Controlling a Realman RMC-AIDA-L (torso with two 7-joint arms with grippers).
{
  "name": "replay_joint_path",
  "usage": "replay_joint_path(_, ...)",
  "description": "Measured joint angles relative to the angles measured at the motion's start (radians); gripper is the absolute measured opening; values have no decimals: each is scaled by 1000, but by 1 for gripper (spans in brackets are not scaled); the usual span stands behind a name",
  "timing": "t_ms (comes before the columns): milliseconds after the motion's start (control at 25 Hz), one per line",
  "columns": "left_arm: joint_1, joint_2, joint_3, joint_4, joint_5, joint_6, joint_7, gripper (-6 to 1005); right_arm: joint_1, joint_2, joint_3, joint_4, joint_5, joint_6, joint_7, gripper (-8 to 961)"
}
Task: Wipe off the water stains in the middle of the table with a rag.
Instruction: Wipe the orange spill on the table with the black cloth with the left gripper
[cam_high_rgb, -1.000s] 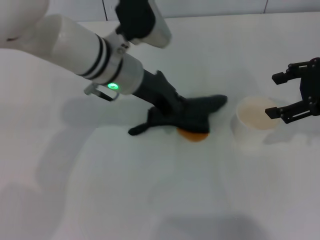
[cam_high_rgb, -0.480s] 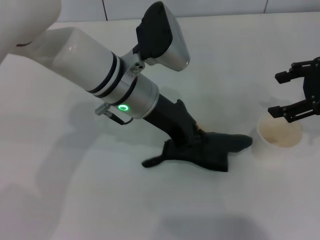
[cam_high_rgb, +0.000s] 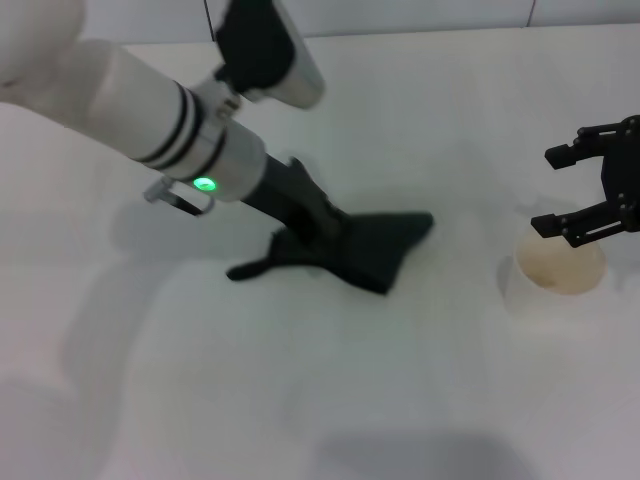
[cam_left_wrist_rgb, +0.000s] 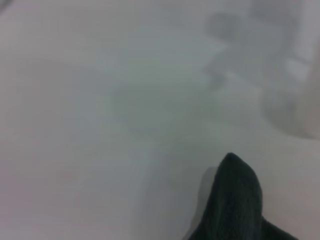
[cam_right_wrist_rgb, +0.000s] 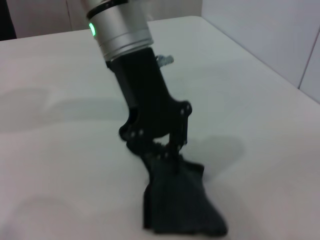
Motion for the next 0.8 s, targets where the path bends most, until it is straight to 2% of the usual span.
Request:
replay_joint_path(200,8,1,-149,1,100,-11,10,55,-2,-2,1,-4,1,-9,4,869)
replay_joint_path(280,9,2,-174,4,110,-9,18,55,-2,-4,4,-5,1,-11,5,869)
replay_joint_path(400,12,2,-176,5,108,13,36,55,-3,-4,11,-5,-2,-12,5,869)
replay_joint_path(560,8,-3,-173,7,88,109,79,54,-3,-2,11,-5,-2,-13,6,869)
replay_joint_path(800,16,3,-180,29,19,244,140,54,-12,-3,12,-7,-2,-11,6,869)
